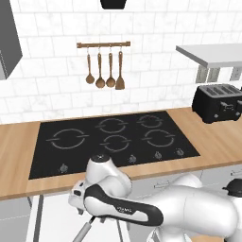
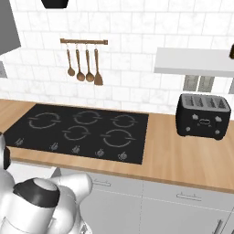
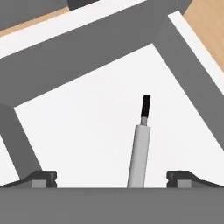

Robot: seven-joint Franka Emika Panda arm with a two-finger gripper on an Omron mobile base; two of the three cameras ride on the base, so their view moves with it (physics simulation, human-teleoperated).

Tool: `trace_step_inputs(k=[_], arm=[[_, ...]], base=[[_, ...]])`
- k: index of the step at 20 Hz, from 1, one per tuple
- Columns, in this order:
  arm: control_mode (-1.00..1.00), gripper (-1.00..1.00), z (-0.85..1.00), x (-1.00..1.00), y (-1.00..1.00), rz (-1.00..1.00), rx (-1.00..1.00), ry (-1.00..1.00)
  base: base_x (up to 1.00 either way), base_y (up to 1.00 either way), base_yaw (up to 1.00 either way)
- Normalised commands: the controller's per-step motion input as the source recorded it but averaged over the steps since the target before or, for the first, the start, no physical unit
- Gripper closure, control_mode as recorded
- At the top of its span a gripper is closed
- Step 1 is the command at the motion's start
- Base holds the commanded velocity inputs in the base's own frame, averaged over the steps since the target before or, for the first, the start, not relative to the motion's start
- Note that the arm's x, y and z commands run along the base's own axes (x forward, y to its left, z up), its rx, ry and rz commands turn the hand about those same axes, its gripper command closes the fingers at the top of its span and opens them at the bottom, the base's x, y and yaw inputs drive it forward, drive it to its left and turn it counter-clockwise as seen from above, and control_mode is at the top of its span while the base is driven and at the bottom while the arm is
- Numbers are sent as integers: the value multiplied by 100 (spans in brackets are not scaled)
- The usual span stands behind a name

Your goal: Pick the rolling pin from the drawer and place it on the counter.

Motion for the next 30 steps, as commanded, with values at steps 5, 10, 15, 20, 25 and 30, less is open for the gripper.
trace_step_inputs(k=[5,10,15,20,25,30], arm=[[-100,-100,-54,5,30,29,0,0],[-100,-100,-51,8,35,20,-3,1],[-100,-100,-55,0,3,10,-8,1],[-100,-100,-28,5,1,1,-5,0],[-100,-100,-19,28,12,-3,-3,-3],[-100,-100,-33,28,15,-1,-5,0]], base=[[0,0,0],[0,0,0],[0,0,0],[0,0,0],[0,0,0],[0,0,0]])
